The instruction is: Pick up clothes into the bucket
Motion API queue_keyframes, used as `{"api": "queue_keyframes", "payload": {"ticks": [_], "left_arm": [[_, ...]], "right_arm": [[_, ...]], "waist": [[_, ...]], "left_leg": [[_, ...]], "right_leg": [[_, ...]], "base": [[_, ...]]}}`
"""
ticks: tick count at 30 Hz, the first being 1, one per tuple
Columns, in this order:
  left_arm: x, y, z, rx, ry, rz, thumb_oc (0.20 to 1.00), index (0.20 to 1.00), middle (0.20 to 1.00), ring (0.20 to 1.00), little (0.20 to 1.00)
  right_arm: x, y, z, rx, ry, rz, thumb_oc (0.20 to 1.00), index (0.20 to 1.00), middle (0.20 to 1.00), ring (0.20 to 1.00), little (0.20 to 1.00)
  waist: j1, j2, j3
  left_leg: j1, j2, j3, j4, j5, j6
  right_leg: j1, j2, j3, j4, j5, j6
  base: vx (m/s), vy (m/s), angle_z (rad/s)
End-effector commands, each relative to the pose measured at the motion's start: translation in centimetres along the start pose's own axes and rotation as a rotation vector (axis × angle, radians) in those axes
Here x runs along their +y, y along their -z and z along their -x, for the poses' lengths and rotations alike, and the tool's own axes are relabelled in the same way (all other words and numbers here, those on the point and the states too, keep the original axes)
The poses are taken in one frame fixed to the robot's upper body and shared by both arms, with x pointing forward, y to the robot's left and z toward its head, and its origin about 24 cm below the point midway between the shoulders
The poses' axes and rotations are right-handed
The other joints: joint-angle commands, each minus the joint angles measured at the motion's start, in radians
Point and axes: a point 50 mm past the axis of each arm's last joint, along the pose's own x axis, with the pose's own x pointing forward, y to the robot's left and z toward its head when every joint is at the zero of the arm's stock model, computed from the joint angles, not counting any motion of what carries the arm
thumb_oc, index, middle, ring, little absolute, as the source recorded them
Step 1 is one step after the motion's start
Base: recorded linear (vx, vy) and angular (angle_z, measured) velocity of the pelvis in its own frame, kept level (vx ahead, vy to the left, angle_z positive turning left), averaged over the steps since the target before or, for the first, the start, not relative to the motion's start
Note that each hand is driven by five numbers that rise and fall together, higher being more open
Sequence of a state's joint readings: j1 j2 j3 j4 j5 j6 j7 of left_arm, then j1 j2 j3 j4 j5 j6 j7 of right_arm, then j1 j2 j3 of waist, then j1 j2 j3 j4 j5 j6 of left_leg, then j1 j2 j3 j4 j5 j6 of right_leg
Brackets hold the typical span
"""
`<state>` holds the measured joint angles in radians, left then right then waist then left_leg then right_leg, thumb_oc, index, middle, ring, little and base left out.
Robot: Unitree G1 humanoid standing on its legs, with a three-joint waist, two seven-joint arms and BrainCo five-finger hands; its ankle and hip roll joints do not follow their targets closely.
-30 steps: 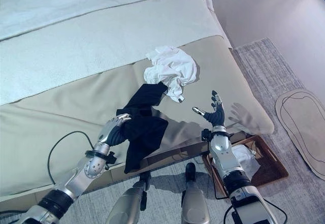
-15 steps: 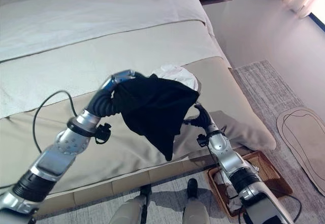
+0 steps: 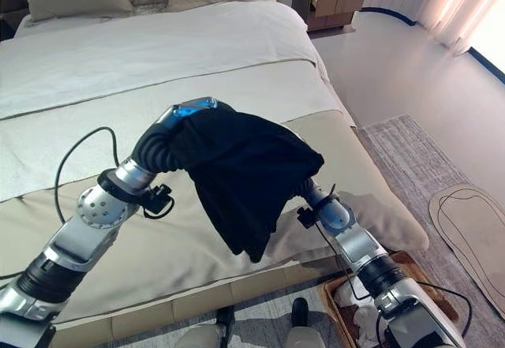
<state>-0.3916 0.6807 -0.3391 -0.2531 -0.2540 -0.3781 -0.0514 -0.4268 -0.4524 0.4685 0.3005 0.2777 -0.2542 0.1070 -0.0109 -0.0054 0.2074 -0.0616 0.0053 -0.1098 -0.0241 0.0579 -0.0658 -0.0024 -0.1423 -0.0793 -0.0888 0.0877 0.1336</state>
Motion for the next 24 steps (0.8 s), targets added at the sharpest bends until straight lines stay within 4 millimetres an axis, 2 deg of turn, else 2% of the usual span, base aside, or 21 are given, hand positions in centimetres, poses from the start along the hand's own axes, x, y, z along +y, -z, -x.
{"api": "queue_keyframes", "payload": {"ticks": [1,2,3,4,5,11,12,15,19,24], "left_arm": [[0.0,-0.2,-0.4,-0.063,-0.075,0.095,0.2,0.2,0.2,0.2,0.2],[-0.2,-0.1,-0.3,-0.062,-0.076,0.119,0.2,0.2,0.2,0.2,0.2],[-0.4,-0.1,-0.3,-0.062,-0.08,0.145,0.2,0.2,0.2,0.2,0.2],[-0.4,-0.1,-0.3,-0.062,-0.08,0.145,0.2,0.2,0.2,0.2,0.2],[-0.9,0.2,-0.3,-0.057,-0.079,0.196,0.2,0.2,0.2,0.2,0.2],[-1.6,0.4,-0.5,-0.059,-0.061,0.292,0.2,0.2,0.2,0.2,0.2],[-1.8,0.4,-0.6,-0.067,-0.058,0.324,0.2,0.2,0.2,0.2,0.2],[-1.9,0.4,-0.8,-0.07,-0.049,0.341,0.2,0.2,0.2,0.2,0.2],[-2.0,0.5,-0.9,-0.073,-0.055,0.346,0.2,0.2,0.2,0.2,0.2],[-1.5,0.8,-0.3,-0.051,-0.087,0.319,0.2,0.2,0.2,0.2,0.2]], "right_arm": [[1.2,-2.2,-1.5,-0.153,0.018,-0.212,1.0,1.0,1.0,1.0,1.0],[1.7,-2.3,-1.7,-0.157,0.006,-0.23,1.0,1.0,1.0,1.0,1.0],[2.0,-2.3,-1.8,-0.16,-0.001,-0.246,0.693,0.693,0.693,0.693,0.693],[2.0,-2.3,-1.8,-0.16,-0.002,-0.247,0.542,0.542,0.542,0.542,0.542],[2.7,-2.4,-2.2,-0.166,-0.023,-0.289,0.2,0.2,0.2,0.2,0.2],[4.0,-1.5,-2.6,-0.131,-0.059,-0.413,0.2,0.2,0.2,0.2,0.2],[4.6,-1.2,-2.5,-0.119,-0.084,-0.487,0.2,0.2,0.2,0.2,0.2],[5.0,-0.9,-2.3,-0.107,-0.109,-0.503,0.2,0.2,0.2,0.2,0.2],[4.7,-0.5,-1.8,-0.103,-0.093,-0.52,0.2,0.2,0.2,0.2,0.2],[3.7,0.8,-0.3,-0.097,-0.004,-0.643,0.2,0.2,0.2,0.2,0.2]], "waist": [[0.016,-0.045,-0.075],[0.016,-0.045,-0.077],[0.017,-0.046,-0.079],[0.017,-0.046,-0.079],[0.017,-0.046,-0.083],[0.022,-0.047,-0.093],[0.023,-0.048,-0.098],[0.023,-0.05,-0.105],[0.019,-0.051,-0.114],[0.013,-0.05,-0.122]], "left_leg": [[0.025,-0.013,0.05,0.074,-0.095,0.022],[0.028,-0.012,0.051,0.072,-0.096,0.023],[0.031,-0.012,0.052,0.07,-0.096,0.023],[0.032,-0.012,0.052,0.069,-0.096,0.023],[0.037,-0.011,0.054,0.069,-0.097,0.024],[0.047,-0.009,0.055,0.066,-0.098,0.024],[0.049,-0.009,0.056,0.066,-0.099,0.024],[0.053,-0.008,0.055,0.066,-0.1,0.023],[0.061,-0.007,0.055,0.066,-0.103,0.023],[0.066,-0.006,0.057,0.064,-0.105,0.023]], "right_leg": [[-0.028,-0.015,-0.027,0.051,0.008,0.024],[-0.026,-0.015,-0.027,0.051,0.007,0.024],[-0.023,-0.015,-0.028,0.05,0.006,0.024],[-0.023,-0.015,-0.028,0.05,0.006,0.024],[-0.019,-0.015,-0.027,0.049,0.006,0.024],[-0.01,-0.015,-0.029,0.044,0.005,0.025],[-0.006,-0.014,-0.029,0.044,0.004,0.025],[-0.001,-0.015,-0.031,0.044,0.003,0.024],[0.007,-0.015,-0.031,0.043,0.0,0.023],[0.01,-0.014,-0.032,0.043,-0.003,0.022]], "base": [[0.0,0.0,0.0],[0.0,0.0,0.0],[0.0,0.0,0.0],[0.0,0.0,0.0],[0.0,0.0,0.0],[0.0,0.0,-0.01],[0.0,0.0,0.0],[0.02,-0.004,-0.05],[0.01,-0.001,-0.01],[0.01,0.003,-0.03]]}}
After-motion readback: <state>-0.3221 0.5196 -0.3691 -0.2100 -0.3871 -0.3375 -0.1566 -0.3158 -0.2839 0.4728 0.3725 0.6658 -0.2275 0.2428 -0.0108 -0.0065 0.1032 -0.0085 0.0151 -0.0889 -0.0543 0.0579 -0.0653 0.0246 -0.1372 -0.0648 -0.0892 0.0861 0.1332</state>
